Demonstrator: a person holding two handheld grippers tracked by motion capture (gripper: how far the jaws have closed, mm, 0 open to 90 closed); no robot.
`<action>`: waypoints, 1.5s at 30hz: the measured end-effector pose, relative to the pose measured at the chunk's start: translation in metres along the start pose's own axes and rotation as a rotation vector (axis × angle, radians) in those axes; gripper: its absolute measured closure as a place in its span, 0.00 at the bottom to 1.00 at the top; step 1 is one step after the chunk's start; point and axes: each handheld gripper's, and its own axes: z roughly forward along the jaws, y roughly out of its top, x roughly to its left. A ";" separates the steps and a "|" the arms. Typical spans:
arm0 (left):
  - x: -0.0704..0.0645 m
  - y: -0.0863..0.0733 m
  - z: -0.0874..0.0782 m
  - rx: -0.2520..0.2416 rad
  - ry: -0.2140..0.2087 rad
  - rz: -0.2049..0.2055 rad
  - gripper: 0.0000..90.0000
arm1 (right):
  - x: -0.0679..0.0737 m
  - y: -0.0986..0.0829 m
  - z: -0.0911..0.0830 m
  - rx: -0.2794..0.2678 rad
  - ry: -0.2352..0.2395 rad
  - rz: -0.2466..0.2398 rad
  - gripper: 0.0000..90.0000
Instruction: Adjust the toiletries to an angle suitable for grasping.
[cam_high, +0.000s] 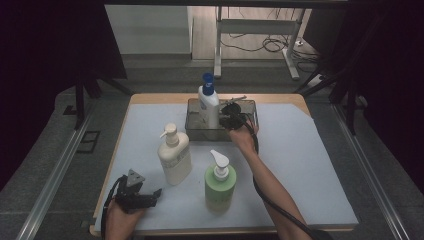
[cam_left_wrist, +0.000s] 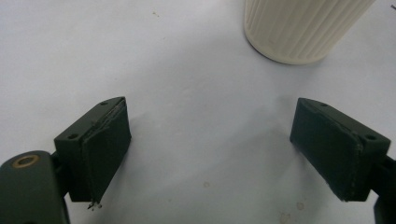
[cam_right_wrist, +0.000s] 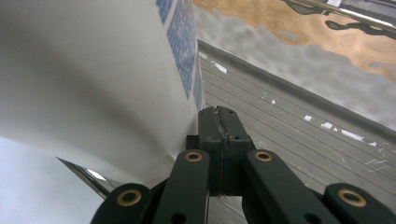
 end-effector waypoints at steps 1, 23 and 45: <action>0.000 0.000 0.000 0.000 0.000 0.000 0.13 | 0.000 0.000 0.000 0.001 0.001 -0.003 0.99; 0.000 0.000 0.000 0.000 0.000 0.000 0.14 | 0.016 0.007 0.008 0.012 0.018 -0.026 0.99; 0.000 0.000 0.000 0.000 0.000 0.001 0.14 | 0.027 0.013 0.014 0.004 0.030 -0.029 0.99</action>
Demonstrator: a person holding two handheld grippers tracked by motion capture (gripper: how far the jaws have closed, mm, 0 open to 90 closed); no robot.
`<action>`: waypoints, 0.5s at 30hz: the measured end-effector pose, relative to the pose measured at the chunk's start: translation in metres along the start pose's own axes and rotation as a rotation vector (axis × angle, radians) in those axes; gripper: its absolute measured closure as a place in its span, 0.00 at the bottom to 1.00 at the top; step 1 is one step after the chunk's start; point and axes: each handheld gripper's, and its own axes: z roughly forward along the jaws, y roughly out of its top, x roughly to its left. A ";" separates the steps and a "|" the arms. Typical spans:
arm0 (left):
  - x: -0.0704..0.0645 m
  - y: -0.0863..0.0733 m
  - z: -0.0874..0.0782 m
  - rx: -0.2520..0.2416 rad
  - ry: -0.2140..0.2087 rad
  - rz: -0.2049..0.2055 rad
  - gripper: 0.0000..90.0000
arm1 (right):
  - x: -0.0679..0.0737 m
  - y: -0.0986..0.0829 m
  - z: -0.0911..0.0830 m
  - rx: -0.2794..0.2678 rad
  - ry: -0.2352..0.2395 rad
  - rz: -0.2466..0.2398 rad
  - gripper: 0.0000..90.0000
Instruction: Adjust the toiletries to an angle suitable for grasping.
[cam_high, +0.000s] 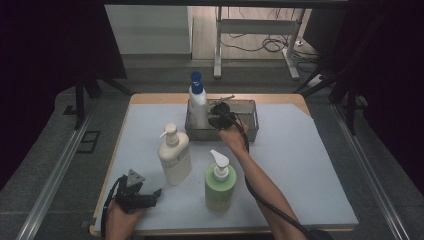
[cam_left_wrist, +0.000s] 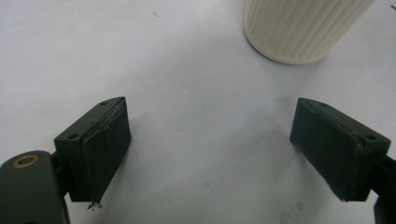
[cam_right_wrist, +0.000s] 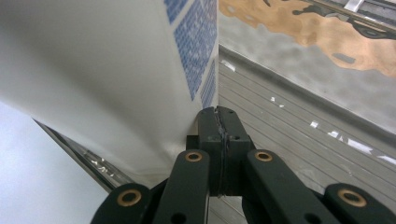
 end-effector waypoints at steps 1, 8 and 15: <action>0.000 0.000 0.000 0.000 0.000 0.000 0.14 | 0.001 0.000 0.000 0.001 0.004 -0.001 0.99; 0.000 0.000 0.000 0.000 0.000 0.000 0.14 | 0.005 0.001 0.003 -0.005 0.020 0.011 0.99; 0.000 0.000 0.000 0.000 0.000 0.000 0.14 | 0.010 0.000 0.006 0.004 0.039 -0.002 0.99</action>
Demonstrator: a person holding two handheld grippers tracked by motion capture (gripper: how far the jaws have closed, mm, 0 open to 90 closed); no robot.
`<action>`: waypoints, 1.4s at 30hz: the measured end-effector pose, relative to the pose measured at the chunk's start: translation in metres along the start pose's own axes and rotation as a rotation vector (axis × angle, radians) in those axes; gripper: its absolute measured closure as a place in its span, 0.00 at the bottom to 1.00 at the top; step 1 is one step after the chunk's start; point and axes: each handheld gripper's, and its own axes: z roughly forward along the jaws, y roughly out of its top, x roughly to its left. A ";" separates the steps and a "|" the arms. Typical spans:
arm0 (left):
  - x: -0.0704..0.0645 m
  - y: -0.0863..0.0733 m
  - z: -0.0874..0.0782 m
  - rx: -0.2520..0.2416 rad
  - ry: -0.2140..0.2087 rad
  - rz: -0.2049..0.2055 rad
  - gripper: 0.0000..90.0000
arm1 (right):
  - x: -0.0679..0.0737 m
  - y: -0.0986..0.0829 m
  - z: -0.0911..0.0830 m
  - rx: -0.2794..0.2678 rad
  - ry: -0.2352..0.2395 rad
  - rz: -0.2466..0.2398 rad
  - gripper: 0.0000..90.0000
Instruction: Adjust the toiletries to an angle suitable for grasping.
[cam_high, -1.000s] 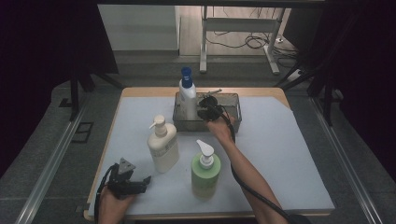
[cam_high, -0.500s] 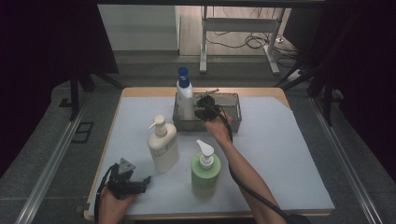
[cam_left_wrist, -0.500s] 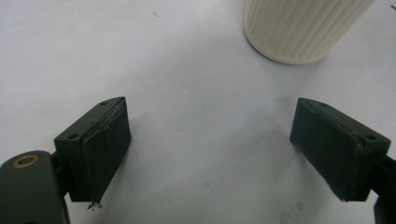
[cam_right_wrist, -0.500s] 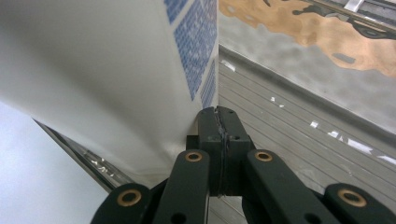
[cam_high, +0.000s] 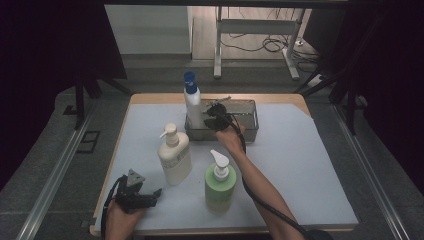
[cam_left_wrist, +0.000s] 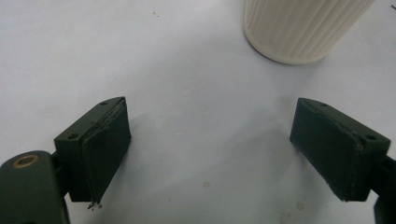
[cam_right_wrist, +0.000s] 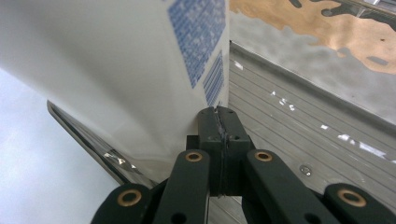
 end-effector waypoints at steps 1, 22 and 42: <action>0.000 0.000 0.000 0.000 0.000 0.000 0.14 | 0.000 0.000 0.000 -0.001 0.004 0.002 0.99; 0.000 0.000 0.000 0.001 0.000 0.000 0.14 | 0.006 0.000 -0.002 -0.024 0.030 -0.013 0.99; 0.000 0.000 0.000 -0.001 0.000 0.000 0.14 | -0.003 -0.003 -0.023 -0.066 0.043 -0.067 0.53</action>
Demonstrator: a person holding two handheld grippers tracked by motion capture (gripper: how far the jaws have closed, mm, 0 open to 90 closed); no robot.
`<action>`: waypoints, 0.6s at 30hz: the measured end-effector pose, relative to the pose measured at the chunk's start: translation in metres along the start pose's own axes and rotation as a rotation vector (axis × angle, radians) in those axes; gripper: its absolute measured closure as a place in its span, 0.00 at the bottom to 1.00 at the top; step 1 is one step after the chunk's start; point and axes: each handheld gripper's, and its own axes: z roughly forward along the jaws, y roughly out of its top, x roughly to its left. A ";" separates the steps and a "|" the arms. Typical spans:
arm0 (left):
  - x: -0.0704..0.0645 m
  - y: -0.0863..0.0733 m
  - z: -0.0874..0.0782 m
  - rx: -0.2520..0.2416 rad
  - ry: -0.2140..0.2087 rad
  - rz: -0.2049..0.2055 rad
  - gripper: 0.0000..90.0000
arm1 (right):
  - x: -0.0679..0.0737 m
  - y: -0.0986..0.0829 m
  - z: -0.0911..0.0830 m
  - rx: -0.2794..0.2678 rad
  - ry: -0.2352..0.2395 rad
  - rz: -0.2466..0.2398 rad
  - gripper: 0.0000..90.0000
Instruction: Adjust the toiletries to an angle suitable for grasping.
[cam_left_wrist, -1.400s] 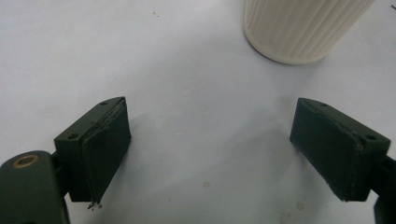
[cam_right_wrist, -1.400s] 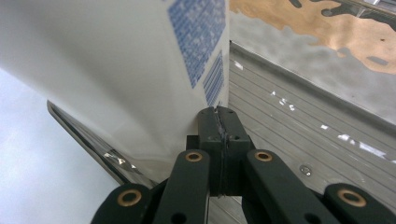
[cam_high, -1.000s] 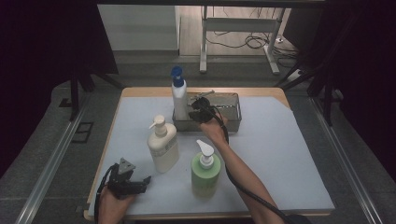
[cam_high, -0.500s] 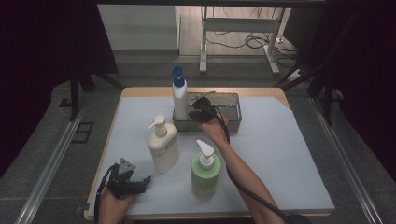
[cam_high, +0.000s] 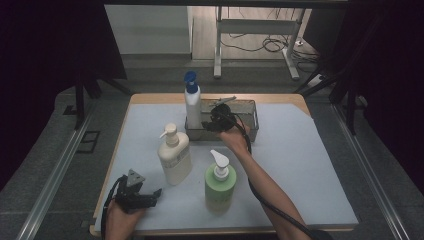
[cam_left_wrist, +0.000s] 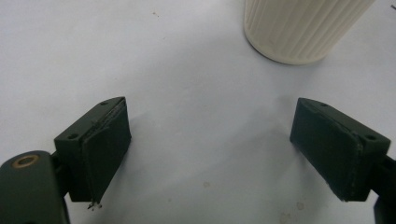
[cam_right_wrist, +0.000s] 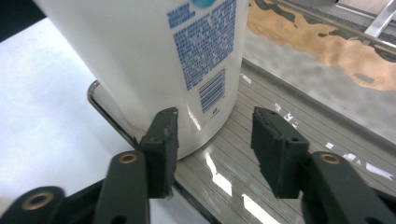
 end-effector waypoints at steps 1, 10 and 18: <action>0.000 0.000 0.000 0.000 0.000 0.000 0.14 | 0.000 0.000 -0.002 -0.002 -0.001 -0.002 0.52; 0.000 0.000 0.000 0.000 0.000 0.000 0.14 | 0.001 -0.001 -0.018 -0.021 0.033 -0.040 0.40; 0.000 0.000 0.000 0.000 0.000 0.000 0.14 | 0.000 -0.004 -0.034 -0.068 0.057 -0.062 0.24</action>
